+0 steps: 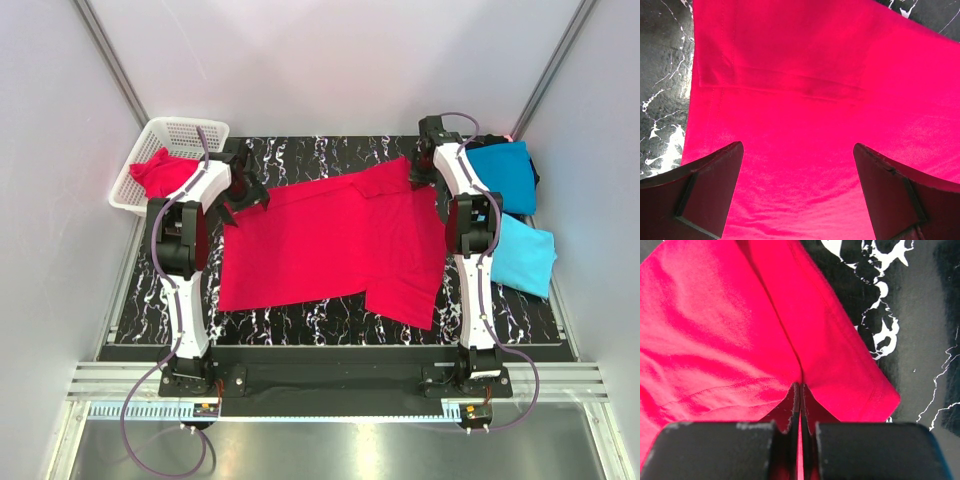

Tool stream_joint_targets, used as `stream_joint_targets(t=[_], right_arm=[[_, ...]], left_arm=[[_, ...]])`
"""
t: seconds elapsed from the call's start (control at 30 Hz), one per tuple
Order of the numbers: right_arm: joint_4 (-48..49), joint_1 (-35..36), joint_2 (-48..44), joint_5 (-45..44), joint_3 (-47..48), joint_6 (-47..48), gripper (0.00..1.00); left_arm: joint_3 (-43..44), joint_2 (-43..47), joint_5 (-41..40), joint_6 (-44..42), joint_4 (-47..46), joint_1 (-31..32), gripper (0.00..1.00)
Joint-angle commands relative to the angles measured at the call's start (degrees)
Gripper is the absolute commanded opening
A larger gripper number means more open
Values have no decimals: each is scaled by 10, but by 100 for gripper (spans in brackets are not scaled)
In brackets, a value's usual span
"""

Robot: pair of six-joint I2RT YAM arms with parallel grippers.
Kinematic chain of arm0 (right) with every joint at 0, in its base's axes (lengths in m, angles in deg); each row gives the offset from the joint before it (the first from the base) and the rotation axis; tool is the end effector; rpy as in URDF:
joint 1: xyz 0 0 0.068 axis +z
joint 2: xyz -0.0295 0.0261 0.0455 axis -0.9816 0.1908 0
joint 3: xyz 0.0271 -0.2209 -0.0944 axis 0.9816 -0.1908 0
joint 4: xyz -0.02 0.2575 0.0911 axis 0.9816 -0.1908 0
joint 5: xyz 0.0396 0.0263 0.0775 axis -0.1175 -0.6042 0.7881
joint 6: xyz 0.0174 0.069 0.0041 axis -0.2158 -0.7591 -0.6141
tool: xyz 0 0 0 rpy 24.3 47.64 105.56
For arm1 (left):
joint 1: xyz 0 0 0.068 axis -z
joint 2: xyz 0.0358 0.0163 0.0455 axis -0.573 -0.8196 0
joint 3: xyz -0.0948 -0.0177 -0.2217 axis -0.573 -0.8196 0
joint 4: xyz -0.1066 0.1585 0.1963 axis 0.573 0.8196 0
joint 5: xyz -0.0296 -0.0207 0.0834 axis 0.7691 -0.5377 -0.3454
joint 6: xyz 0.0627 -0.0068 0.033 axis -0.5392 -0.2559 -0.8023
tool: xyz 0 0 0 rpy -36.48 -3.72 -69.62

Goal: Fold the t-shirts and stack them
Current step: Fold the tshirt

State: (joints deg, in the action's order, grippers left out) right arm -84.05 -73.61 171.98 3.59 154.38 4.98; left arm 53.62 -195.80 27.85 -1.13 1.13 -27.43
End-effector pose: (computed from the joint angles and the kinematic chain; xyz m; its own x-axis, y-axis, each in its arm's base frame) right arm 0.5378 0.0506 0.1292 -0.8908 0.1350 -0.4338 0.1048 0.9901 0.0929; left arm 0.4406 -0.0548 0.1356 -0.7973 -0.5481 -0.2528 -0.5301 0.8361 -0.1410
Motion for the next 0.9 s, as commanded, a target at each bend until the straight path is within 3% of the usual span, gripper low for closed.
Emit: stream_joint_targets(t=[0.0,0.3,0.87], right_arm=[[-4,15,-42,-26,27,17,0],[-15,19,-63,-59,58,35,0],[-20,30,-87,-74,26,32,0]], left_arm=[[-4,29,-4,-6,-13,-3,99],[-6,30,1,-5,-15,-3,99],[-25,39,-4,7,-20,-2,99]])
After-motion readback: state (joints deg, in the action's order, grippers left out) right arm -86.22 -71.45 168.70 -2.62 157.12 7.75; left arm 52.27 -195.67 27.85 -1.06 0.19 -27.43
